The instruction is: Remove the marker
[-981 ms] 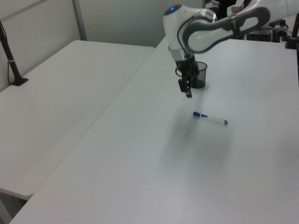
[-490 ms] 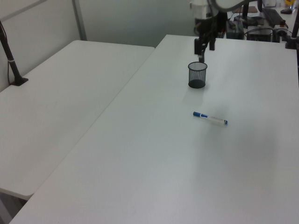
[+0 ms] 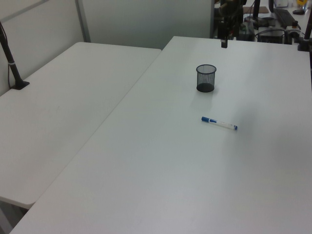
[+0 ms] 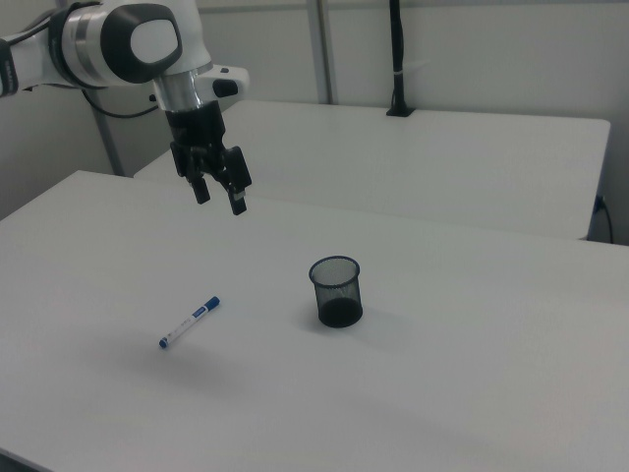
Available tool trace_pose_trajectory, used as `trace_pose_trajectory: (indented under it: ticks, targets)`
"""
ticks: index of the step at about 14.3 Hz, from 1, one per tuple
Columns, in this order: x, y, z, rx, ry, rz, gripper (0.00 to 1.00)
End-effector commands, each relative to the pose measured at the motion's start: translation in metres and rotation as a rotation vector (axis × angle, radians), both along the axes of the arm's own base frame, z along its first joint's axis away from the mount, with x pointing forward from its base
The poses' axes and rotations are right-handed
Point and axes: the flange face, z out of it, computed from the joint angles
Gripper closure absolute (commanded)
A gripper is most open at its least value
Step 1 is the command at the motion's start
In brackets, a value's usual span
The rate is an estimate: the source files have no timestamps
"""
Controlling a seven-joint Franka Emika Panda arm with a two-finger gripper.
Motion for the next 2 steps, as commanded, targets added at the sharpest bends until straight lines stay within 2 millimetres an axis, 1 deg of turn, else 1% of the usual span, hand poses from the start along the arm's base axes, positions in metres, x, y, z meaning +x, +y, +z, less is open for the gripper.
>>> trace_pose_trajectory:
  ticks: [1, 2]
  targets:
    - [-0.0107, -0.0045, -0.0022, 0.02, 0.034, 0.004, 0.0]
    - [-0.0097, -0.0054, -0.0017, 0.02, 0.033, 0.003, 0.0]
